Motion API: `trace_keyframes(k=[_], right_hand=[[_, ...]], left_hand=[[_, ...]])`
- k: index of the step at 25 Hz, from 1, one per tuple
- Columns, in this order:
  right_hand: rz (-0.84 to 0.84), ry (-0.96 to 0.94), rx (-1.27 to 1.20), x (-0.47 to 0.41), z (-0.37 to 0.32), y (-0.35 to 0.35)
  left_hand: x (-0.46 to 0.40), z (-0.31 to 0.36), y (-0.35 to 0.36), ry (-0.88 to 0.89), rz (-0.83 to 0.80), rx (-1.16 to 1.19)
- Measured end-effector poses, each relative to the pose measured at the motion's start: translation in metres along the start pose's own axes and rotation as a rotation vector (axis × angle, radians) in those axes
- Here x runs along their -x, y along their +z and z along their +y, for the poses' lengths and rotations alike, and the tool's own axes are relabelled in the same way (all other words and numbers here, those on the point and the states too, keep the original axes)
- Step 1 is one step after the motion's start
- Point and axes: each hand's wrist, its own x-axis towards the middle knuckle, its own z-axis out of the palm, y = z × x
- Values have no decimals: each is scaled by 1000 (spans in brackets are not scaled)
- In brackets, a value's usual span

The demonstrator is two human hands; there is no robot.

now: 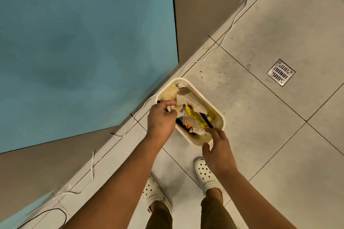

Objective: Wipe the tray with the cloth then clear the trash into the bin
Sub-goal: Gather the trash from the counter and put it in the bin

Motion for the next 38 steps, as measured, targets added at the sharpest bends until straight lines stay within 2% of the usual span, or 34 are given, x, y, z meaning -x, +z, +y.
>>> trace_keyframes(k=[3,6,13,16,22,28,38], right_hand=[[-48,25,37,24,-13,-26],[-103,-35,70,55,-43,-58],[-157,-369,105,147,-150,-164],[-109,-529,136,183,-205,-209],[-38,-859,40,247,-346,-273],[-97,-1032,-85,294,-437,-287],[-59,-984,-135,300,-558,-252]], left_hand=[[33,16,-29,-48,24,151],[73,36,-59,-15,31,208],[218,131,-132,123,108,447],[272,170,-168,217,165,507],[368,239,-255,423,321,549],[418,271,-326,512,464,639],[383,274,-458,536,530,573]])
